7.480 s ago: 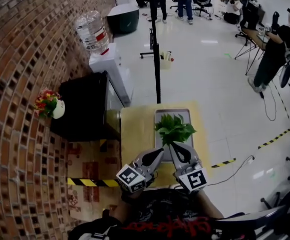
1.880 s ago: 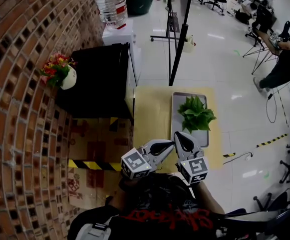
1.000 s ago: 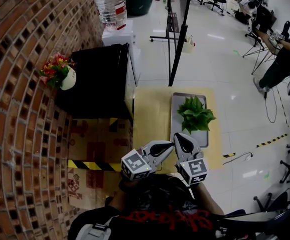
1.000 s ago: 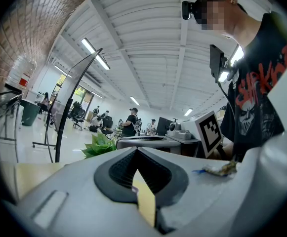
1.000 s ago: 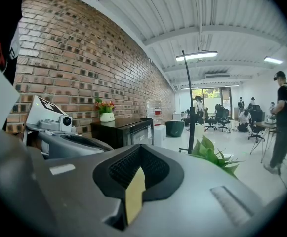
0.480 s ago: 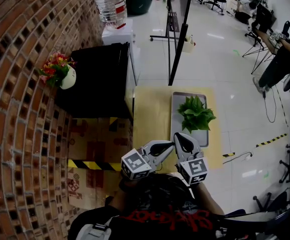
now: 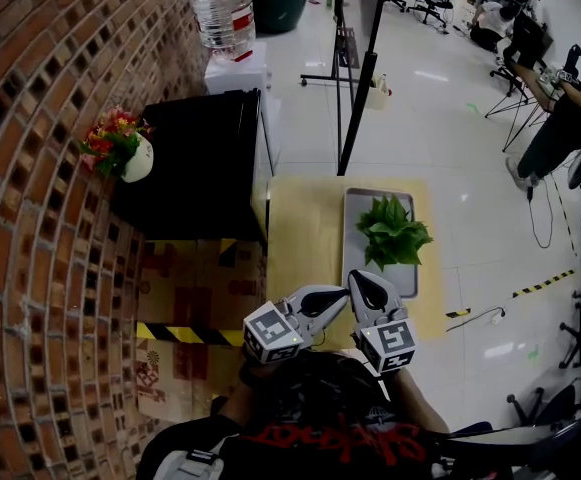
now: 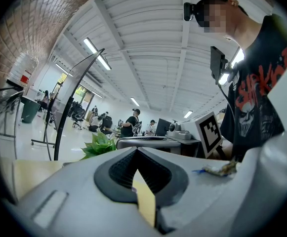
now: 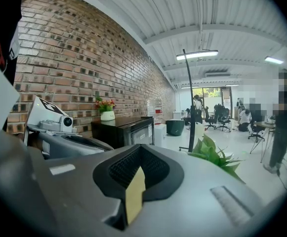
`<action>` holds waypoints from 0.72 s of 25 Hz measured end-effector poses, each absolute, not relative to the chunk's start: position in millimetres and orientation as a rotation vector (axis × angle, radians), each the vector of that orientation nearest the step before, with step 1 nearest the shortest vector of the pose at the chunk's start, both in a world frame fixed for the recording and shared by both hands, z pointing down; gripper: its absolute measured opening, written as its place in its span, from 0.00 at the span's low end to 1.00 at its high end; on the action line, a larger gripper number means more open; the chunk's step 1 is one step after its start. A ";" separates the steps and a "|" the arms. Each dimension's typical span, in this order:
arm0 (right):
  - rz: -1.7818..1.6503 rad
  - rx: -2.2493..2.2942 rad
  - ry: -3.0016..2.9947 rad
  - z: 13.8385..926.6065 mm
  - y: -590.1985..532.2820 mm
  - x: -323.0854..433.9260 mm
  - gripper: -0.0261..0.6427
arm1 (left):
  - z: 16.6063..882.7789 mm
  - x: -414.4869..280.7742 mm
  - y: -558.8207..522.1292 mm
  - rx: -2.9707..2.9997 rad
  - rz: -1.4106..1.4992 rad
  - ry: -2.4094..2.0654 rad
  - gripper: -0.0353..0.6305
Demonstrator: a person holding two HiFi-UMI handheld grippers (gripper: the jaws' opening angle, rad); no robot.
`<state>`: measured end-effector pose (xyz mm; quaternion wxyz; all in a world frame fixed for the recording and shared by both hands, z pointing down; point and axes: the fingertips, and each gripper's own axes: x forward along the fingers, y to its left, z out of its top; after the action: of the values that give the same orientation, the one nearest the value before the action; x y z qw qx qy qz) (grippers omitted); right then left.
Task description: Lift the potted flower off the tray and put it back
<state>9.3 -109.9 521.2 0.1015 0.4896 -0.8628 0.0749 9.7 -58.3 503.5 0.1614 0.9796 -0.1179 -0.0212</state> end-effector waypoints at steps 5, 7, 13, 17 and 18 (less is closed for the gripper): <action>0.220 1.447 -2.543 521.7 -110.9 9.8 0.04 | 516.4 9.0 -58.1 2.808 -0.050 -0.328 0.05; 0.221 1.449 -2.543 522.2 -111.2 9.3 0.04 | 521.0 7.6 -59.2 2.815 -0.043 -0.334 0.05; 0.222 1.412 -2.555 523.6 -110.1 4.5 0.04 | 508.7 5.4 -58.9 2.804 -0.053 -0.329 0.05; 0.211 1.405 -2.548 522.6 -112.1 5.1 0.04 | 512.1 5.3 -60.7 2.813 -0.028 -0.341 0.05; 0.209 1.405 -2.548 522.2 -112.5 5.2 0.04 | 507.9 5.4 -61.7 2.809 -0.031 -0.348 0.05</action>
<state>5.2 -112.5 522.2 0.1119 0.4785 -0.8680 0.0713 5.4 -61.7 507.9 0.1548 0.9804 -0.1213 -0.0109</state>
